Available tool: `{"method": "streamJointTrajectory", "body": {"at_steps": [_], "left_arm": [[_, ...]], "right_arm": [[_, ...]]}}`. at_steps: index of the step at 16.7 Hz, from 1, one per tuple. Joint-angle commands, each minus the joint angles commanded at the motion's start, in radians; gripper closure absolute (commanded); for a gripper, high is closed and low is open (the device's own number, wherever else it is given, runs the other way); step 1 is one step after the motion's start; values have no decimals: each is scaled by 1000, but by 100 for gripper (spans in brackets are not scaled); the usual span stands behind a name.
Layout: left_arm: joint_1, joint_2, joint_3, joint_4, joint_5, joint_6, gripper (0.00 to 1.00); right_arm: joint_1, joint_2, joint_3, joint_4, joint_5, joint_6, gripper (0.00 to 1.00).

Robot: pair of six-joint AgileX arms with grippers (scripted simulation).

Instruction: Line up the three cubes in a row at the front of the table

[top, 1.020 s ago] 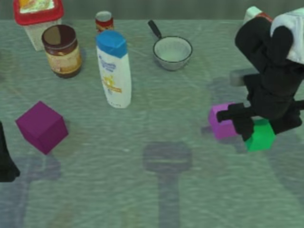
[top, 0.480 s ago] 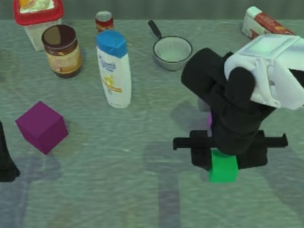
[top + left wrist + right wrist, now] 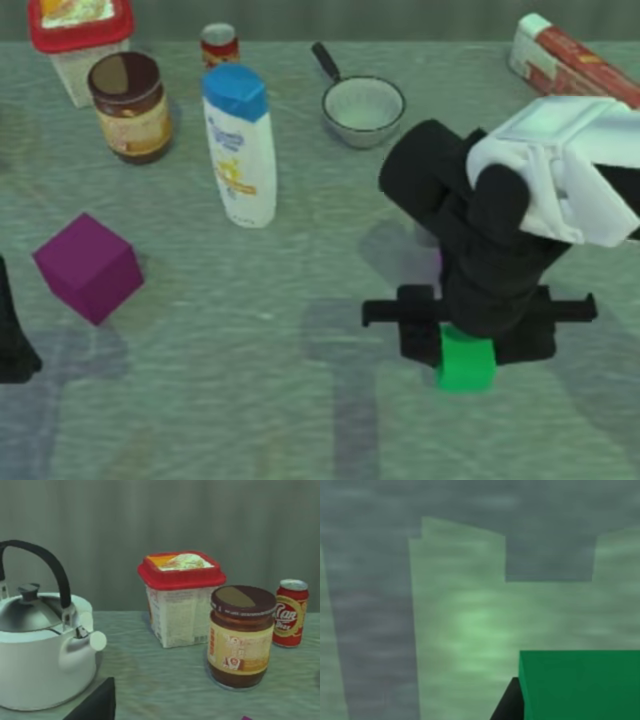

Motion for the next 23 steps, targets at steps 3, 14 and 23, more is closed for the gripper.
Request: {"method": "streamJointTrajectory", "body": {"at_steps": [3,14,23], "left_arm": [[0,0,0,0,0,0,0],[0,0,0,0,0,0,0],[0,0,0,0,0,0,0]], "right_arm": [[3,40,-72,115,-1,4,100],[9,72,-128,199,1,5,70],[9,72,-128,199,1,5,2]]}}
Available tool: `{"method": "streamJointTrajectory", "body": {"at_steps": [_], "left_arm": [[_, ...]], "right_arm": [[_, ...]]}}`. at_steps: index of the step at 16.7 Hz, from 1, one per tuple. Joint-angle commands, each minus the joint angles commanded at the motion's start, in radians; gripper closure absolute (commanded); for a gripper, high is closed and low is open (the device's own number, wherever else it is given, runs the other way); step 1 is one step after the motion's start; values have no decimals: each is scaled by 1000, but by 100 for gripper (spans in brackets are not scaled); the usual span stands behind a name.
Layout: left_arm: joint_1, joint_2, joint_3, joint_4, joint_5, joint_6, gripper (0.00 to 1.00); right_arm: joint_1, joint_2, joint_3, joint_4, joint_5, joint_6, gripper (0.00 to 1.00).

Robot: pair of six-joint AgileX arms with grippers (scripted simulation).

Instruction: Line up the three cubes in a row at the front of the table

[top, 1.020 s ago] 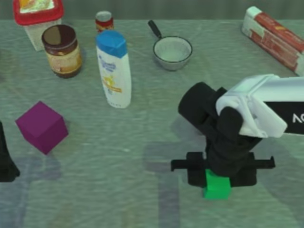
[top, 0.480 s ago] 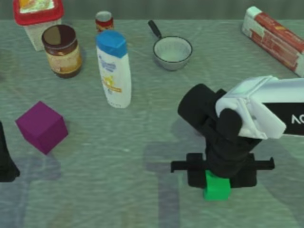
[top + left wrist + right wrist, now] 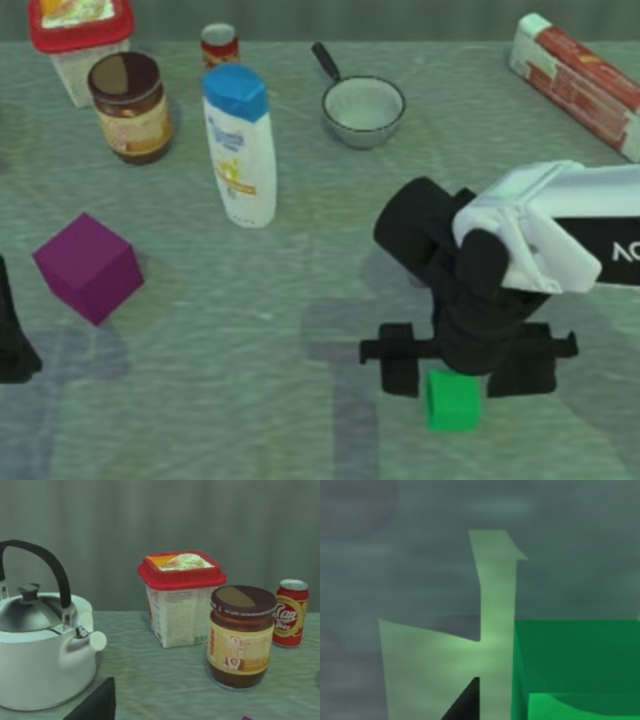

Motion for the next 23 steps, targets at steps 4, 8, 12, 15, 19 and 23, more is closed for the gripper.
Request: {"method": "streamJointTrajectory", "body": {"at_steps": [4,8,12,15,19,23], "left_arm": [[0,0,0,0,0,0,0],[0,0,0,0,0,0,0],[0,0,0,0,0,0,0],[0,0,0,0,0,0,0],[0,0,0,0,0,0,0],[0,0,0,0,0,0,0]], "right_arm": [[0,0,0,0,0,0,0],[0,0,0,0,0,0,0],[2,-15,31,-42,1,2,0],[6,-57,97,-163,-1,4,0],[11,-107,162,-269,0,1,0],[5,-104,161,-267,0,1,0]]}}
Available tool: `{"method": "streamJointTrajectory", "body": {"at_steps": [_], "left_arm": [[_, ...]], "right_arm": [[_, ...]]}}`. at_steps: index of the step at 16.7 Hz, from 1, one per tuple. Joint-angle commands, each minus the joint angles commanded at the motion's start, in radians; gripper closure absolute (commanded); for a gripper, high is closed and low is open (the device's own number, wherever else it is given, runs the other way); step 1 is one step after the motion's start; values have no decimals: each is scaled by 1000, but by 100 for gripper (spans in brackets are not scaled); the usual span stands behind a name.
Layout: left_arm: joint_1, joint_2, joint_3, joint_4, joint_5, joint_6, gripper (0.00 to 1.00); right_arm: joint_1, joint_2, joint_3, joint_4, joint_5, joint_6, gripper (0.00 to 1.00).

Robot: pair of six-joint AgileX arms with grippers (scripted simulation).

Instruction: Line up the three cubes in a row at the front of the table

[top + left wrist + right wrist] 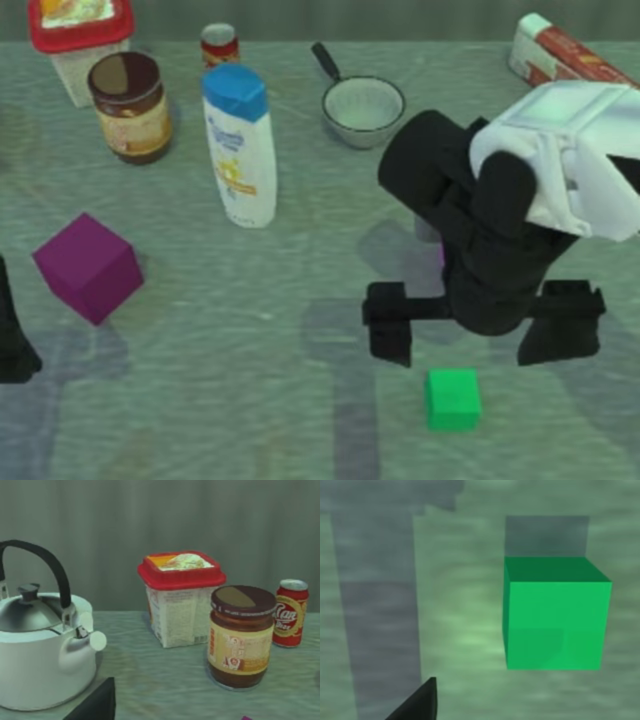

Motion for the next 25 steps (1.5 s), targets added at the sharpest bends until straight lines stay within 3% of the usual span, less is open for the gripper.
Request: {"method": "streamJointTrajectory", "body": {"at_steps": [5,14,21,25], "left_arm": [[0,0,0,0,0,0,0],[0,0,0,0,0,0,0],[0,0,0,0,0,0,0],[0,0,0,0,0,0,0]], "right_arm": [[-61,98,116,-40,-2,-105,0],[-302,425,575,-171,-15,-524,0],[-314,443,578,-157,-15,-542,0],[-315,487,482,-13,-15,-541,0]]}}
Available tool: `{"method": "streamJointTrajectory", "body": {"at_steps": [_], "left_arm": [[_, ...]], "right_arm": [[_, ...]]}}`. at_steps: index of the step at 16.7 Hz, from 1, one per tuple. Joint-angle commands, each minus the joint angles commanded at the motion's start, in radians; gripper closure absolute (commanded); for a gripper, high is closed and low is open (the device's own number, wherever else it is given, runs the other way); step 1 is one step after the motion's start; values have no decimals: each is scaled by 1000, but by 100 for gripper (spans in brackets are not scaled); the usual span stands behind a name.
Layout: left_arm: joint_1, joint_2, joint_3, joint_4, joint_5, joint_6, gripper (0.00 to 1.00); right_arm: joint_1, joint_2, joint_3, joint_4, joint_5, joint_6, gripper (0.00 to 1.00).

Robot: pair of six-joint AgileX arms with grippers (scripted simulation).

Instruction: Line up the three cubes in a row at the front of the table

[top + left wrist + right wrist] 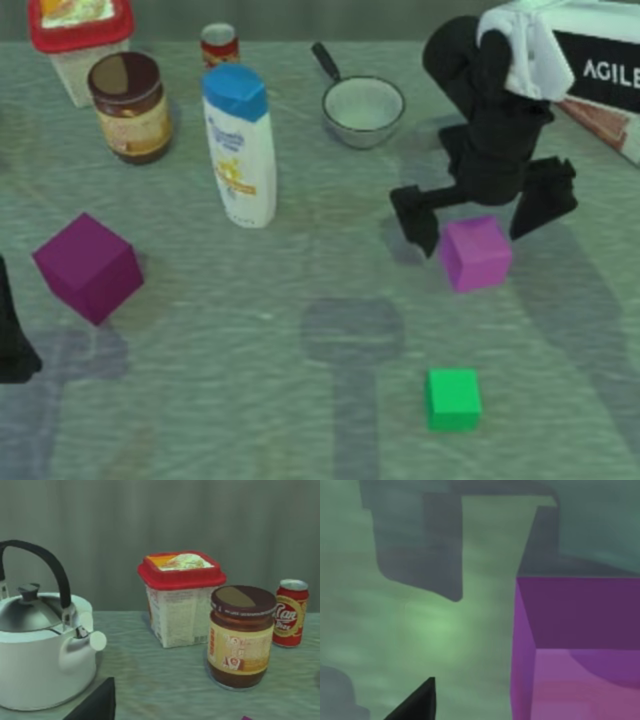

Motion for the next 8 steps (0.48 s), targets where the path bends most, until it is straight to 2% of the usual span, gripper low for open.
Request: {"method": "streamJointTrajectory", "body": {"at_steps": [4,8], "left_arm": [[0,0,0,0,0,0,0],[0,0,0,0,0,0,0]], "right_arm": [[0,45,-90,133,0,0,0],[0,49,-97,142,0,0,0]]}}
